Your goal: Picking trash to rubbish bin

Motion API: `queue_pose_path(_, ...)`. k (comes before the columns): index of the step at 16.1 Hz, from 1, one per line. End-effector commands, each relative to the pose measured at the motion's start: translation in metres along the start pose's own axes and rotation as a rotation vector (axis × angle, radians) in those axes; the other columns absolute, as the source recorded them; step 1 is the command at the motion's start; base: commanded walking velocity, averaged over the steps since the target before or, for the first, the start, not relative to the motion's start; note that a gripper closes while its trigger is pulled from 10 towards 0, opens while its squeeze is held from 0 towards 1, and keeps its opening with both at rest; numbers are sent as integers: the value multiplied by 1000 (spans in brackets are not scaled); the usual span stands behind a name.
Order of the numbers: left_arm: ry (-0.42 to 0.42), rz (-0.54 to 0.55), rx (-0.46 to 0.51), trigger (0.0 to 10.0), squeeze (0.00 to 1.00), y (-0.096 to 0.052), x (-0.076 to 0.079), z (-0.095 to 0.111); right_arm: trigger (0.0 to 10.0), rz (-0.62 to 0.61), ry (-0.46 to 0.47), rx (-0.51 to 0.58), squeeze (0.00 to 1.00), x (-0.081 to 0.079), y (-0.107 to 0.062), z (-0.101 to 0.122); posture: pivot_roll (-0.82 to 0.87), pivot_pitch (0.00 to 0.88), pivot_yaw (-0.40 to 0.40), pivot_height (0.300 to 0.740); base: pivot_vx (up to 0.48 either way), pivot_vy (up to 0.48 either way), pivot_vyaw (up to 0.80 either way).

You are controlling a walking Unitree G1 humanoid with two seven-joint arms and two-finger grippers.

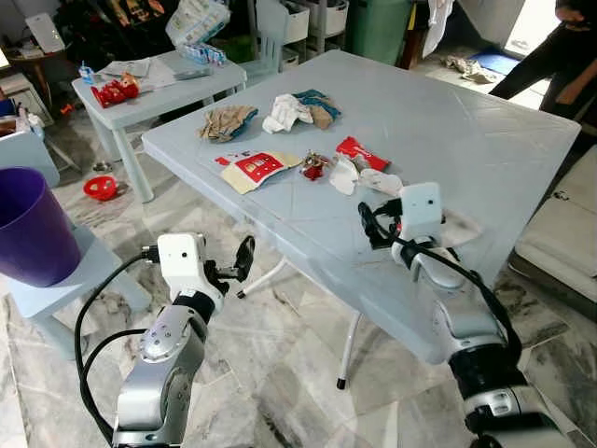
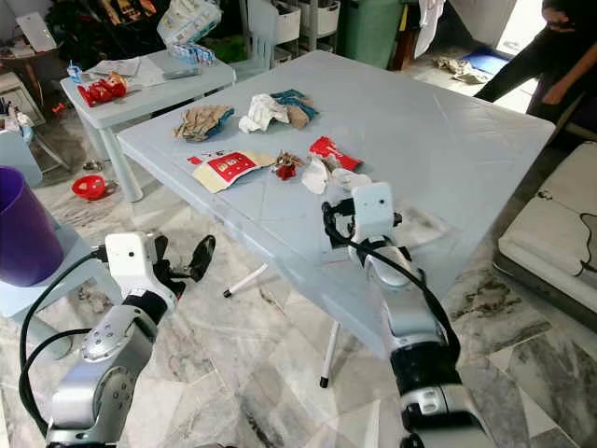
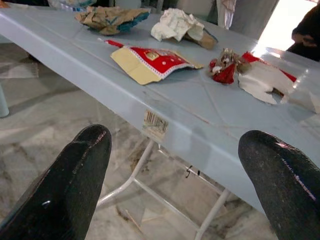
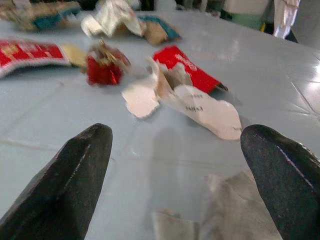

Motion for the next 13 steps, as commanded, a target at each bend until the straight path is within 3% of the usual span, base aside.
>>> queue_pose_path(1, 8, -41, -11, 10000, 0, -4, 7, 1, 10000, -45, -60, -33, 0, 10, 7, 0, 110, 57, 5, 740, 0, 0, 0)
queue_pose_path(6, 2, -47, -19, 10000, 0, -5, 9, 0, 10000, -145, -168, -135, 0, 32, 7, -19, 109, 50, 1, 740, 0, 0, 0)
queue_pose_path(10, 0, -52, -16, 10000, 0, 0, 10, 2, 10000, -141, -109, -235, 0, 33, -3, -46, 93, 46, 4, 740, 0, 0, 0)
queue_pose_path(13, -4, -59, -14, 10000, 0, 3, 12, 2, 10000, -93, -26, -289, 0, 24, -9, -63, 81, 43, 2, 740, 0, 0, 0)
Point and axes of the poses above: a point about 5 cm out from each wrist's last joint towards the gripper, its own y axis pointing out of the wrist towards the gripper, its own z axis along the axis of the wrist's last joint, x = y × z, the point moved 3 cm from there along y, pointing out of the wrist towards the gripper, and after that the axes turned 6 degrees about -y, right-handed, at the moved point
